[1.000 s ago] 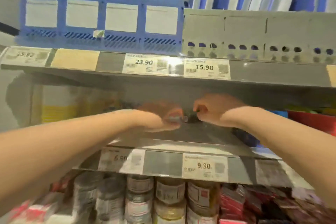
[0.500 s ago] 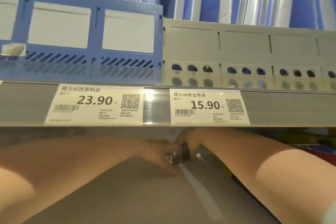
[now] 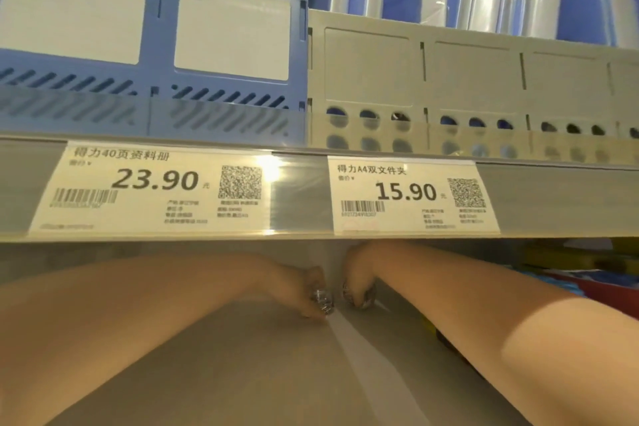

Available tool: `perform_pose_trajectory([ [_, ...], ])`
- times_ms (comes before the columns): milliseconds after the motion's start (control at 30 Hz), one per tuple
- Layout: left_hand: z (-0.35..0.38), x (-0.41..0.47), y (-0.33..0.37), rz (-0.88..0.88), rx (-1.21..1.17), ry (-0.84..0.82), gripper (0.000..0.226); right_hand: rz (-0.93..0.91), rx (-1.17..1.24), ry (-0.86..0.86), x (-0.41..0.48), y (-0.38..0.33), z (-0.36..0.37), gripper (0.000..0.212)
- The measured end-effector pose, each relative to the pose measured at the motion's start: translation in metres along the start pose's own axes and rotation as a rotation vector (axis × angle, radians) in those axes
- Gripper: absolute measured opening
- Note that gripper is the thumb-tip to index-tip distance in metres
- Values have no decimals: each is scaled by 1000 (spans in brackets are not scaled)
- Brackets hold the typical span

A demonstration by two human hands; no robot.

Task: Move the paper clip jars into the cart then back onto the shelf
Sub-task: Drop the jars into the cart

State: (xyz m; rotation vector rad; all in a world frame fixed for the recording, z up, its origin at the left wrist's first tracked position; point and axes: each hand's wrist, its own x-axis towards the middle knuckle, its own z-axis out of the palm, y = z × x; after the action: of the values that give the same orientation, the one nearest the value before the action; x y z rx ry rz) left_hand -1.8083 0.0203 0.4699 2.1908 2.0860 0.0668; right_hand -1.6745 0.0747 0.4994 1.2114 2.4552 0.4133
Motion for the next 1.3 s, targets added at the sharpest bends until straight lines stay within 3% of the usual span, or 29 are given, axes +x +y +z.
perform_pose_trajectory([
  [100, -15, -15, 5, -4, -15, -121, 73, 25, -54, 35, -19, 3, -3, 20],
  [133, -16, -19, 6, -16, 24, -110, 76, 23, -36, 67, -29, 4, 0, 33],
  [300, -15, -47, 14, 1, 38, -62, 53, -98, 297, 272, -56, 11, 16, 73],
  [400, -15, -68, 17, 38, -7, 1, 32, -170, 350, 348, -71, 5, 24, 62],
  [500, -14, -91, 25, 56, -65, 77, 26, -235, 336, 438, -86, -1, 30, 55],
  [633, 0, -108, 37, 8, -108, 113, 42, -235, 286, 362, -99, -3, 34, 61],
  [800, 14, -126, 49, -82, -35, 171, 56, -218, 374, 321, -118, 4, 36, 40],
  [900, 13, -147, 60, -126, -58, 202, 50, -254, 474, 428, -130, 6, 44, 27],
  [1167, 5, -205, 95, -83, -146, 391, 23, -195, 698, 678, -205, -10, 61, 33],
  [1233, 2, -227, 108, -131, -138, 404, 53, -159, 774, 753, -234, -14, 66, 37],
  [1300, 2, -247, 119, -63, -137, 452, 70, -186, 858, 825, -269, -20, 75, 32],
])
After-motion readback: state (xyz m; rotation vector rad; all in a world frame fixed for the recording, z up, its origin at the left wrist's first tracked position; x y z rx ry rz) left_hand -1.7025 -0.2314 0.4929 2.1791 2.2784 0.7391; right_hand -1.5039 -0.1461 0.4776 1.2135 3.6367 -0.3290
